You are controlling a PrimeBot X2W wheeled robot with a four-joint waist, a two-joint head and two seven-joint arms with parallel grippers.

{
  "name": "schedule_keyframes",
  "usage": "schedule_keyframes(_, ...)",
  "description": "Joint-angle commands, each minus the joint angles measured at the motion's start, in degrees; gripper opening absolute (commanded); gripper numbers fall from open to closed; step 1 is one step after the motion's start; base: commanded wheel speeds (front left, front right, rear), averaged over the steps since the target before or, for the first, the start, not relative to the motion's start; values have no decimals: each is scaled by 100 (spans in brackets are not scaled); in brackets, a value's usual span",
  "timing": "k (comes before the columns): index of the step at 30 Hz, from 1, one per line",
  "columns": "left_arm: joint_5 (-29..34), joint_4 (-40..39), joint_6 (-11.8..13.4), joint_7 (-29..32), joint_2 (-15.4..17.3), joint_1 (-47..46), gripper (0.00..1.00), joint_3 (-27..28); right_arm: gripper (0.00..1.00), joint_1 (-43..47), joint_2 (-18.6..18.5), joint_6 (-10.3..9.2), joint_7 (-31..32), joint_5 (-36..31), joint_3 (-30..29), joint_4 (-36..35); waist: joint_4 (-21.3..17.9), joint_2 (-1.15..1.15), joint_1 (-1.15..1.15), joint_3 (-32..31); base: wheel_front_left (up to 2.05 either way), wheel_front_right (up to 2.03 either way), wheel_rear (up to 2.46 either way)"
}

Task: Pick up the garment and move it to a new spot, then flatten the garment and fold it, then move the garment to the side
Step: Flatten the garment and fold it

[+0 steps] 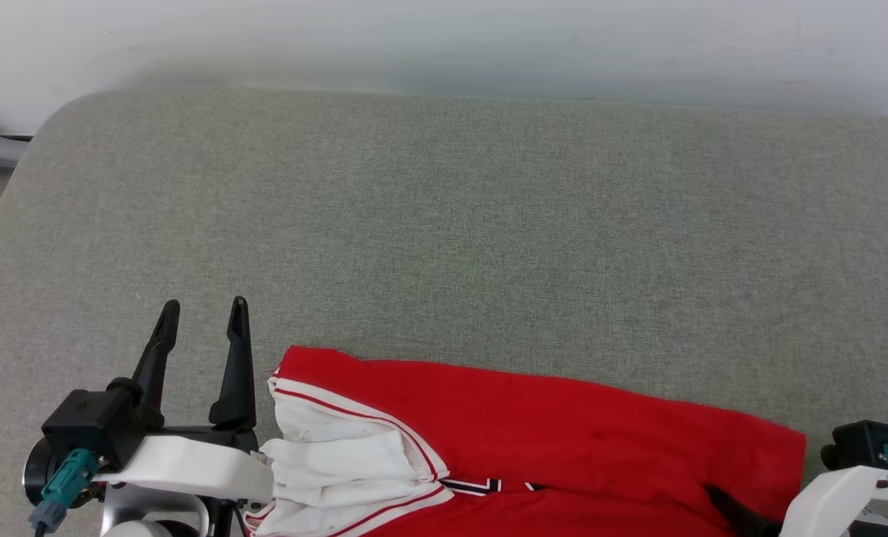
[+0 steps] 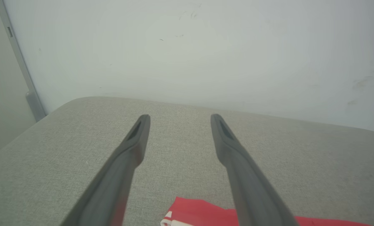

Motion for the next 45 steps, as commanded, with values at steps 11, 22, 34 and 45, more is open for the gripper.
schedule_keyframes(11,28,-43,80,-9,32,-67,100,13,0,-94,-110,-4,-258,337,360,534,-30,0,-1,-57,0,0,0)
schedule_keyframes(22,161,-86,175,-140,27,45,100,77,0,-348,-541,-7,-396,304,-244,343,-110,0,-1,-128,0,0,0)
schedule_keyframes(34,323,-95,230,-242,13,127,100,120,0,-503,-1088,-5,-123,129,-1629,613,-456,0,-1,-179,0,0,0)
schedule_keyframes(45,384,-67,224,-234,64,109,100,103,0,-718,-643,-3,623,644,-1738,299,-644,0,-1,-250,0,0,0)
